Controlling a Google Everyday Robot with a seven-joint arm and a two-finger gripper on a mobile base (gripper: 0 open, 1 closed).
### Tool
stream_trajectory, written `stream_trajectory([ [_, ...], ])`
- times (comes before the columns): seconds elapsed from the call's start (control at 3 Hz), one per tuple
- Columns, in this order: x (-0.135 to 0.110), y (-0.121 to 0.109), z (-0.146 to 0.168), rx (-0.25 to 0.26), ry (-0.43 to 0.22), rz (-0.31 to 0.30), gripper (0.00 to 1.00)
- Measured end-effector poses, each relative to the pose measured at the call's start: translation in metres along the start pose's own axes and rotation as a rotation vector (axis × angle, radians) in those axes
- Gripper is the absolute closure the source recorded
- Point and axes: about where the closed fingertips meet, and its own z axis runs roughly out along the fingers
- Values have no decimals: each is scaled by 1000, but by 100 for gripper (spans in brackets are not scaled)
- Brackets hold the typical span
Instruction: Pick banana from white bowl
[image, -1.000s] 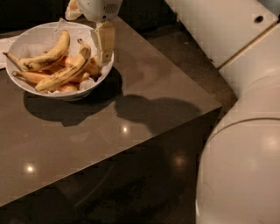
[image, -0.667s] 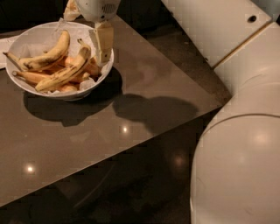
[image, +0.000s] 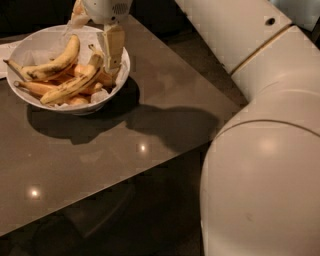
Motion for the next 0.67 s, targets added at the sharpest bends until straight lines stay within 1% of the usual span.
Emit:
stream_trajectory([
  [0.33, -1, -4, 6, -8, -10, -8, 26],
  [0.67, -3, -7, 12, -21, -20, -20, 27],
])
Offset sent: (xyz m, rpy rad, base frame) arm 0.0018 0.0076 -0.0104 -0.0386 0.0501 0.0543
